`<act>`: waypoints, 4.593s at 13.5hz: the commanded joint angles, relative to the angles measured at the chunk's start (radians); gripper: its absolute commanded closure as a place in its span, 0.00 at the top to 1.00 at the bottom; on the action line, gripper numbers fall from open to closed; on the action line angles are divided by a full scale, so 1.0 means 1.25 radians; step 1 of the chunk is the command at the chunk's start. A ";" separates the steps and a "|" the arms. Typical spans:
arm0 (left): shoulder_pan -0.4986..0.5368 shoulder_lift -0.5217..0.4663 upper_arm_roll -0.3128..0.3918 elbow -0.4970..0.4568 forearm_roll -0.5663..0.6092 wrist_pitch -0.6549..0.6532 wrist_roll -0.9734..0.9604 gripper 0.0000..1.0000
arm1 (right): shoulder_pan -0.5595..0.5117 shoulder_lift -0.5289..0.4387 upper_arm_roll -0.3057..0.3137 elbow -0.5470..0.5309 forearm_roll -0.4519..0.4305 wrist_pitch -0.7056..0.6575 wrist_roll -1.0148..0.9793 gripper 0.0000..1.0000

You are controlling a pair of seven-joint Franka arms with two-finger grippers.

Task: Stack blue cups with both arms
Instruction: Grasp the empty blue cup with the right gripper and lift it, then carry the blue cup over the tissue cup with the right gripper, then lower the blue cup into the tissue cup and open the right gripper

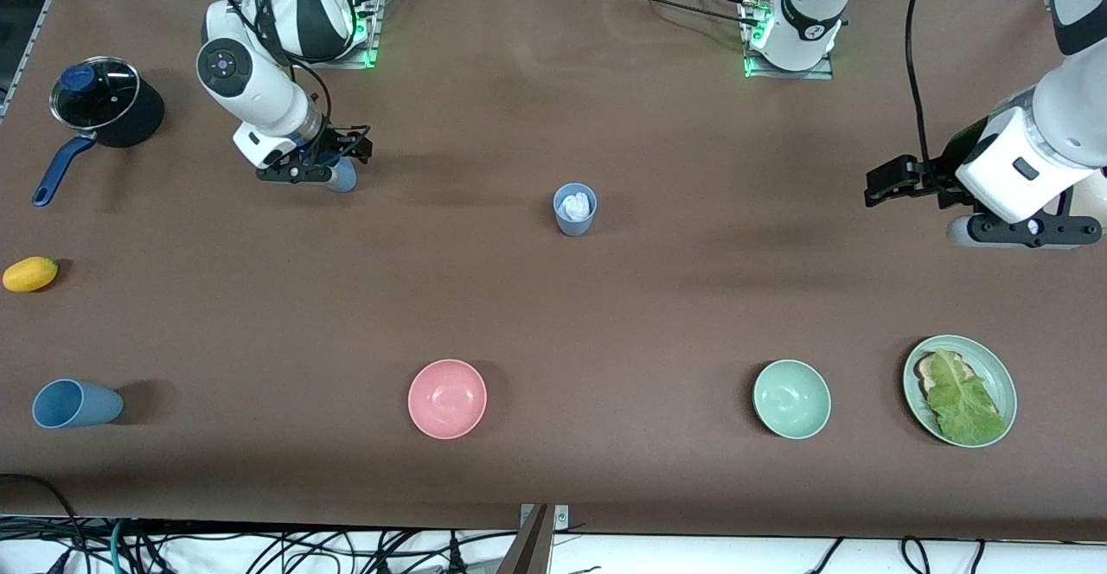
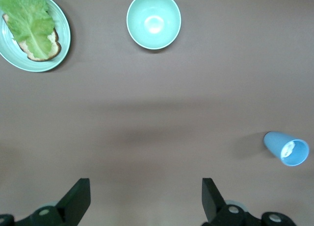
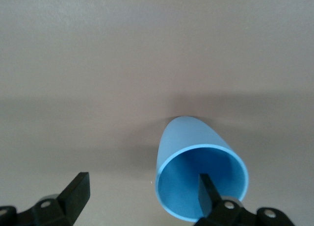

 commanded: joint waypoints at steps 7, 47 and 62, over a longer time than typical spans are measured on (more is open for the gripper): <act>-0.011 -0.162 0.027 -0.250 0.049 0.162 0.042 1.00 | -0.003 -0.016 0.014 -0.059 0.015 0.053 -0.004 0.76; 0.041 -0.161 0.028 -0.243 0.038 0.120 0.046 1.00 | 0.454 0.580 0.031 1.069 -0.006 -0.380 0.765 0.00; 0.041 -0.161 0.028 -0.243 0.038 0.115 0.048 1.00 | 0.465 0.647 0.024 1.100 -0.059 -0.319 0.775 0.00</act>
